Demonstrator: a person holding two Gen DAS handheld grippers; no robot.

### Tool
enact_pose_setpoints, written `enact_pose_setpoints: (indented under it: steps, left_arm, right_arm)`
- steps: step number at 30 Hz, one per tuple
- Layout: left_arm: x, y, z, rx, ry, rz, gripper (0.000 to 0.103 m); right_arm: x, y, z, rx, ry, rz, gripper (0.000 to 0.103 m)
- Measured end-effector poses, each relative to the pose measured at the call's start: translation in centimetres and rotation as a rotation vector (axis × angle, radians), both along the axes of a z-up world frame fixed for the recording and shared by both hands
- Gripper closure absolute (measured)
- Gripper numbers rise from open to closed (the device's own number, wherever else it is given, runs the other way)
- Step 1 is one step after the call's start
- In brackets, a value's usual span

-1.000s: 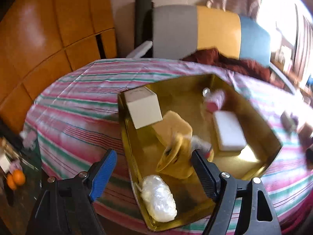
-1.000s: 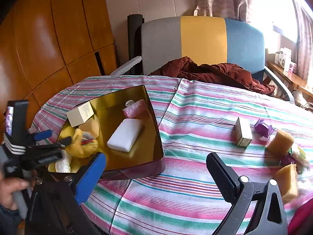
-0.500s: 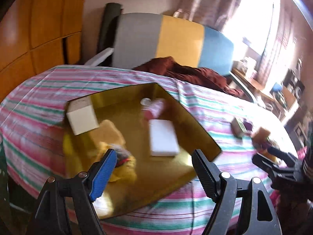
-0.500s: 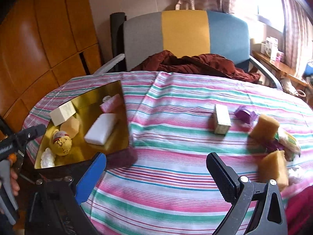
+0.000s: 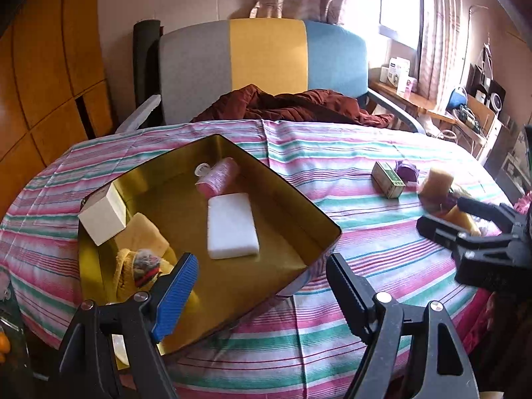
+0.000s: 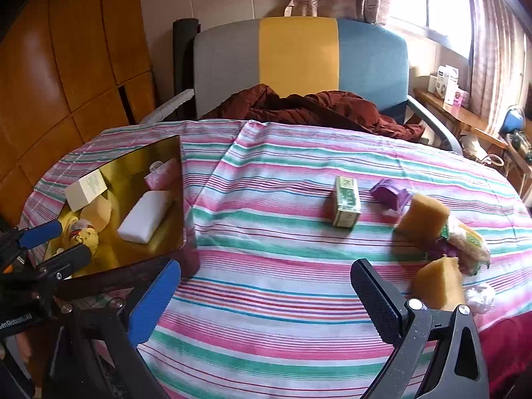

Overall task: Organize objects
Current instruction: 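Grasp a yellow sponge with the left tool while the right tool approaches the wrapped ball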

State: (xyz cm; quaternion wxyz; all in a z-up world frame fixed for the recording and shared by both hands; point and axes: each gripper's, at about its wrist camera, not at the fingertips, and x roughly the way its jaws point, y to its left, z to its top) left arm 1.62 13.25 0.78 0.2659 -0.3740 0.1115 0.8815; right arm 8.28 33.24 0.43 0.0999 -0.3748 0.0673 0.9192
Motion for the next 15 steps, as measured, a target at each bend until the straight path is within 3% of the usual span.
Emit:
enact_pose_setpoints:
  steps: [6,15]
  left_arm:
    - [0.2,1.3,0.2,-0.003,0.010,-0.047,0.022]
    - [0.8,4.3,-0.1,0.008,-0.016,-0.142,0.022]
  right_arm:
    - [1.0,3.0,0.9,-0.001,0.009,-0.070,0.000]
    - [4.1,11.0,2.7,0.029,0.013,-0.256,0.000]
